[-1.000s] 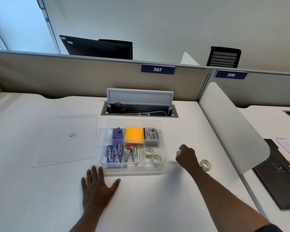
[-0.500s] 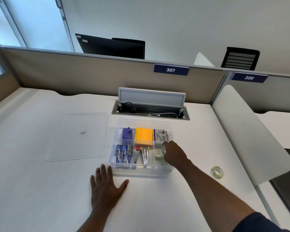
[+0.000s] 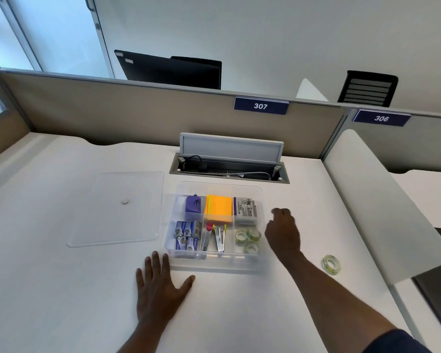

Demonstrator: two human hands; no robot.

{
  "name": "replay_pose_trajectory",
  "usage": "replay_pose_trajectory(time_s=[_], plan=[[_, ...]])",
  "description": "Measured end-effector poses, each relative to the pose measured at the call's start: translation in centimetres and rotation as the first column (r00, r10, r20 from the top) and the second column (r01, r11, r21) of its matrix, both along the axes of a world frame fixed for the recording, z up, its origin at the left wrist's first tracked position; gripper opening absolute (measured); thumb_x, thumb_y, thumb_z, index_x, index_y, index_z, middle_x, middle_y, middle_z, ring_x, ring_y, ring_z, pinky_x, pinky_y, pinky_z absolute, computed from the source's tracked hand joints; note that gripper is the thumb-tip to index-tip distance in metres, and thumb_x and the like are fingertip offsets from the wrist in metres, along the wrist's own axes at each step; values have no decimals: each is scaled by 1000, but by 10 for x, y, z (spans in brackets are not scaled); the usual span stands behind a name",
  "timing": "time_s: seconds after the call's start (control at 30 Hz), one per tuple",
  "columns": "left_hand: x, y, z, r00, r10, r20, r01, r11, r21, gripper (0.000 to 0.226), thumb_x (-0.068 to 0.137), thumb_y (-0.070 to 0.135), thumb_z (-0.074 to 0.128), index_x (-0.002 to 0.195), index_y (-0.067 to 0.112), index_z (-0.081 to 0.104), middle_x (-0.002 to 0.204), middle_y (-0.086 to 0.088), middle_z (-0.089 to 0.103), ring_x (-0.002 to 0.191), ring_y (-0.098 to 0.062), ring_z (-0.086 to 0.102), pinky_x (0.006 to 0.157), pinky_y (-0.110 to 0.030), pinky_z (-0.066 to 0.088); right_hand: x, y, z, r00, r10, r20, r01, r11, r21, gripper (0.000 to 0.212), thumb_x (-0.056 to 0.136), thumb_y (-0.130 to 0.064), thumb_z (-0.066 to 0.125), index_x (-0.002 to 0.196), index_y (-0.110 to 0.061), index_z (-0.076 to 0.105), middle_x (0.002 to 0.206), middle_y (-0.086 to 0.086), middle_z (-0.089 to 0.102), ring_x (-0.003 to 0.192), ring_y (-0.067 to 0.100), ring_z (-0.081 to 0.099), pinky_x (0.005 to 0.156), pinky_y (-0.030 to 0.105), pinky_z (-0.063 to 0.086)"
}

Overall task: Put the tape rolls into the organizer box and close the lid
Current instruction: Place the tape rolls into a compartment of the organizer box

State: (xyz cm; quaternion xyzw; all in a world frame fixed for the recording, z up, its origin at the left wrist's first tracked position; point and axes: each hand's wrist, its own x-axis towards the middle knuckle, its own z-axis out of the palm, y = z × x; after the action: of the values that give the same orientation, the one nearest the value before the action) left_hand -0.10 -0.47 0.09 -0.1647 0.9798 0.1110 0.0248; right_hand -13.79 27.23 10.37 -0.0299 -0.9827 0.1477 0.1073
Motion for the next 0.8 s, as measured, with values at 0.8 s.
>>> replay_pose_trajectory(time_s=[0.8], plan=[[0, 1, 2, 1000, 1, 5, -1, 1000, -14, 109, 69, 87, 7, 150, 15, 15, 161, -12, 9, 148, -29, 7, 120, -49, 8, 33, 60, -20, 980, -125, 158, 148, 978, -144, 33, 92, -7, 46, 124, -5, 55, 116, 24, 54, 104, 41, 57, 91, 43, 49]])
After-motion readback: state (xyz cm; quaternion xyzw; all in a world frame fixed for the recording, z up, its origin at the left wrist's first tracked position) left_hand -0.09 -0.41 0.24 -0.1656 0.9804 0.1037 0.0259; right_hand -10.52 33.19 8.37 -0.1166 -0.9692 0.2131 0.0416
